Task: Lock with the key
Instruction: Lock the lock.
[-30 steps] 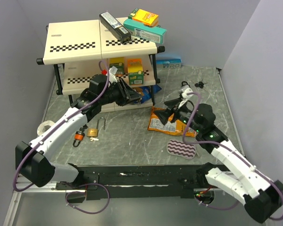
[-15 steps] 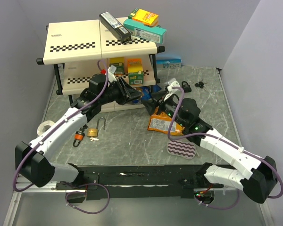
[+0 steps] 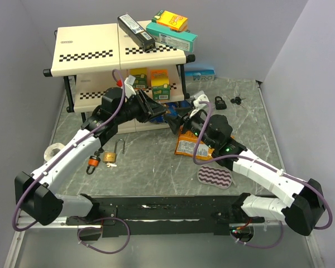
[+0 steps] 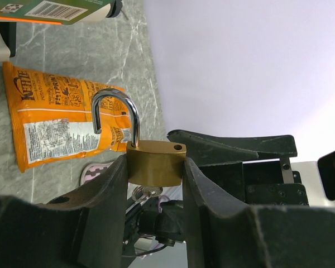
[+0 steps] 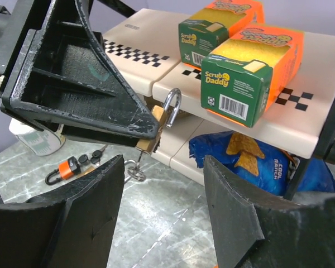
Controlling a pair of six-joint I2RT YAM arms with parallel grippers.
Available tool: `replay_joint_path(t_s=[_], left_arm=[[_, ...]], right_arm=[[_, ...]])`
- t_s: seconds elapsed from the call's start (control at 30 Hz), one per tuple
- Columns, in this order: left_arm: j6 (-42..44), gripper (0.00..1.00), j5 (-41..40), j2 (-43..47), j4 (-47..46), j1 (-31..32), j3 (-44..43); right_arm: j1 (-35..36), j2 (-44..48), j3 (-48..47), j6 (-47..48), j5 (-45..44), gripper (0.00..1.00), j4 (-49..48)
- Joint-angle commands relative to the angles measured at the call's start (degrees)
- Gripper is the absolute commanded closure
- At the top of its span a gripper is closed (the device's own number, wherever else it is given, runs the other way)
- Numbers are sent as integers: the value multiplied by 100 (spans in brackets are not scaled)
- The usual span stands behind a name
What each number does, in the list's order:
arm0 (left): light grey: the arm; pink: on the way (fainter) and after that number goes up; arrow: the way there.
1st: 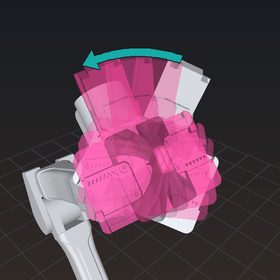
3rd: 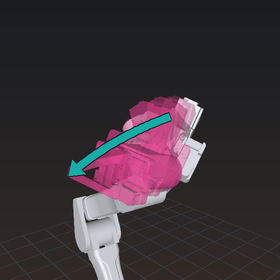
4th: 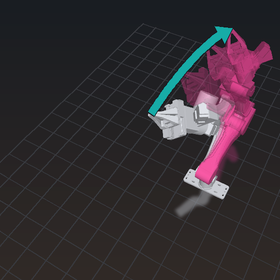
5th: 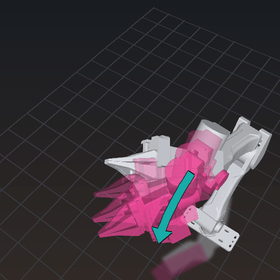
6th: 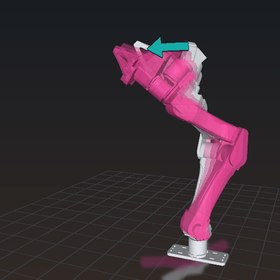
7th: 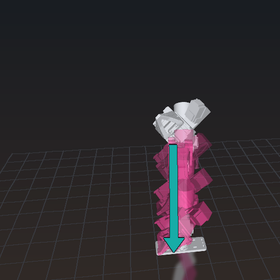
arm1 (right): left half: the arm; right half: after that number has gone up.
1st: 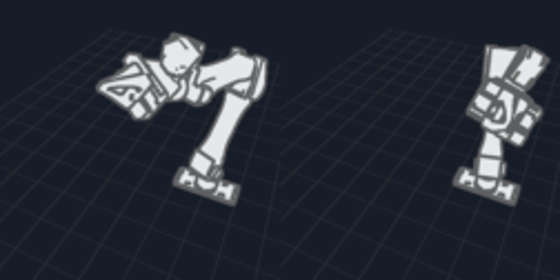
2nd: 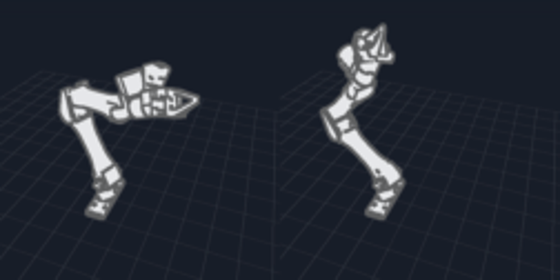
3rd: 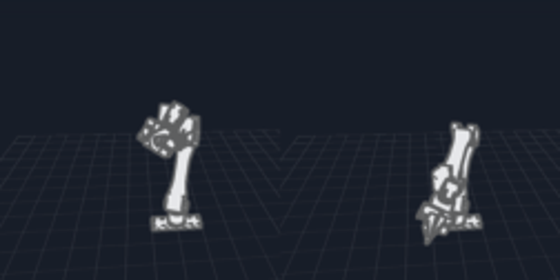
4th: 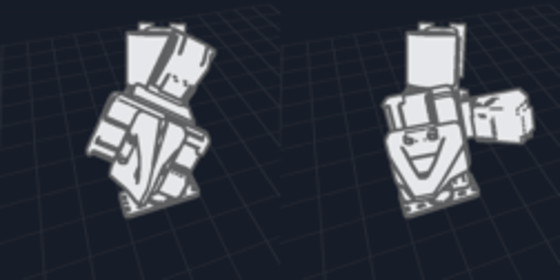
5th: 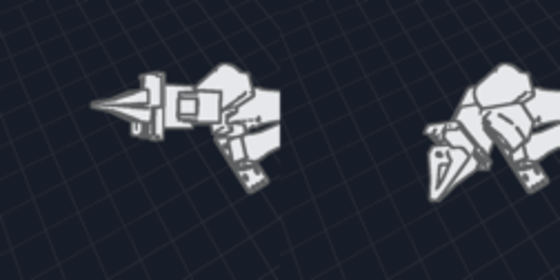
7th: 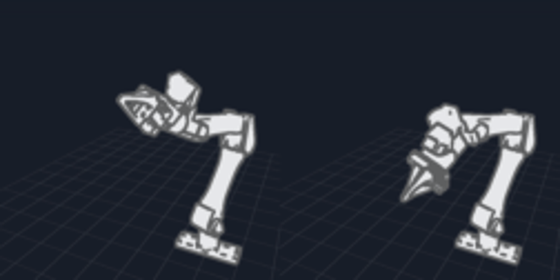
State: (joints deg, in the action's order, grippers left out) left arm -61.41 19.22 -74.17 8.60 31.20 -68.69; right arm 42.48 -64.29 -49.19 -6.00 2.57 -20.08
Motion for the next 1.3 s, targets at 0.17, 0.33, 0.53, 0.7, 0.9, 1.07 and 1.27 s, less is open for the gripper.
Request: replay_joint_path(t_s=[0.17,0.33,0.53,0.7,0.9,1.07,1.27], left_arm=[[-205,99,195,272,-596,9,31],[-214,99,222,324,-667,9,57],[-179,99,240,351,-702,9,66],[-179,99,248,377,-684,0,75],[286,51,196,500,-326,-88,48],[1191,13,256,851,167,-219,74],[3517,4,836,1501,564,-448,381]], right_arm=[[208,-259,-469,257,-387,41,-453],[226,-426,-635,301,-582,47,-576],[235,-628,-794,310,-661,66,-603],[235,-602,-803,310,-573,100,-480],[217,-190,-654,389,-354,100,-190],[59,556,-355,407,93,100,301],[-450,1365,-91,398,1542,100,1170]])
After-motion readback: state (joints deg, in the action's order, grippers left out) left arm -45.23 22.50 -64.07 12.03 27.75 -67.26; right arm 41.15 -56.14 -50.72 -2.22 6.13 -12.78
